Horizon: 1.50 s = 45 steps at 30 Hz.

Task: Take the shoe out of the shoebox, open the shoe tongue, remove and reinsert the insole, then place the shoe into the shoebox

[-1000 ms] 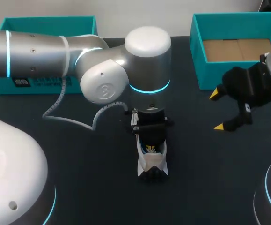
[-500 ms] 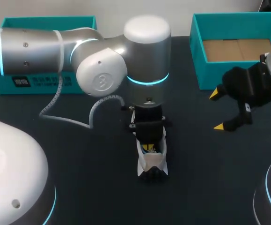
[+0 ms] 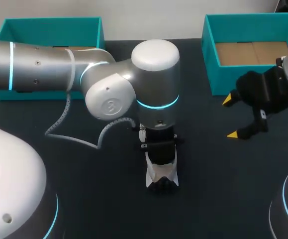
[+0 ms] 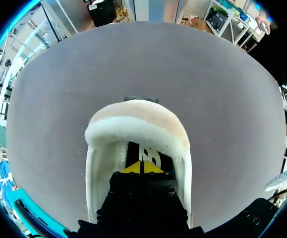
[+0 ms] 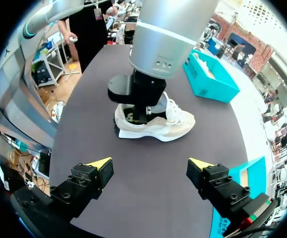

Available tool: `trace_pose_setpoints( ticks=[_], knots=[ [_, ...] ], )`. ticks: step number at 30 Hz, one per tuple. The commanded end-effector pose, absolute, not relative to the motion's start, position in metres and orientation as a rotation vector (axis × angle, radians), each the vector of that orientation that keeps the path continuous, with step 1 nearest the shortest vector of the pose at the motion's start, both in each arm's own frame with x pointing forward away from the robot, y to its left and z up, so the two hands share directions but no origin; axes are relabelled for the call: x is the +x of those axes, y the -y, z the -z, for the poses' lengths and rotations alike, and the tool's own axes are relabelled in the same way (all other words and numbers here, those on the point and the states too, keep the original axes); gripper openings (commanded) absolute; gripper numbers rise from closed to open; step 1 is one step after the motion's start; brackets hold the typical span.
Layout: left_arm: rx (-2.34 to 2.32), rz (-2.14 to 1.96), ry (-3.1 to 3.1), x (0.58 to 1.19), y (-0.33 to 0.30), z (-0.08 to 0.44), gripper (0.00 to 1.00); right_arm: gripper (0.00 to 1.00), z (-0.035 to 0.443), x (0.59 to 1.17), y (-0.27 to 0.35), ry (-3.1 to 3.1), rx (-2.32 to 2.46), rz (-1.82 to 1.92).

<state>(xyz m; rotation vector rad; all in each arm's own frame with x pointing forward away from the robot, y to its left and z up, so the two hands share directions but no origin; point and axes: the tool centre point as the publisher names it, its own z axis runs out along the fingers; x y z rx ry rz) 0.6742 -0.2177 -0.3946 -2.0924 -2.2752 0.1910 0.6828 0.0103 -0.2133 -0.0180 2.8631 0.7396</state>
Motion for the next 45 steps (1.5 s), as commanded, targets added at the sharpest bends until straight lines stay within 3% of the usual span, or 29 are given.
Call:
trace_pose_setpoints(
  ticks=[1, 10, 32, 45],
  knots=[
    [-2.104, -0.184, 2.281, 0.679, 0.21, 0.377, 0.0, 1.0, 0.214, 0.683, -0.011, -2.864, -0.018, -0.737],
    [-2.17, -0.074, 2.223, 0.677, 0.202, 0.352, 0.0, 1.0, 0.214, 0.683, -0.011, -2.864, -0.018, -0.737],
    [-2.197, 0.049, 2.135, 0.674, 0.204, 0.415, 0.0, 1.0, 0.214, 0.683, -0.011, -2.864, -0.018, -0.737],
    [-2.167, -0.047, 2.223, 0.674, 0.216, 0.426, 0.0, 1.0, 0.214, 0.683, -0.011, -2.864, -0.018, -0.737]
  ],
)
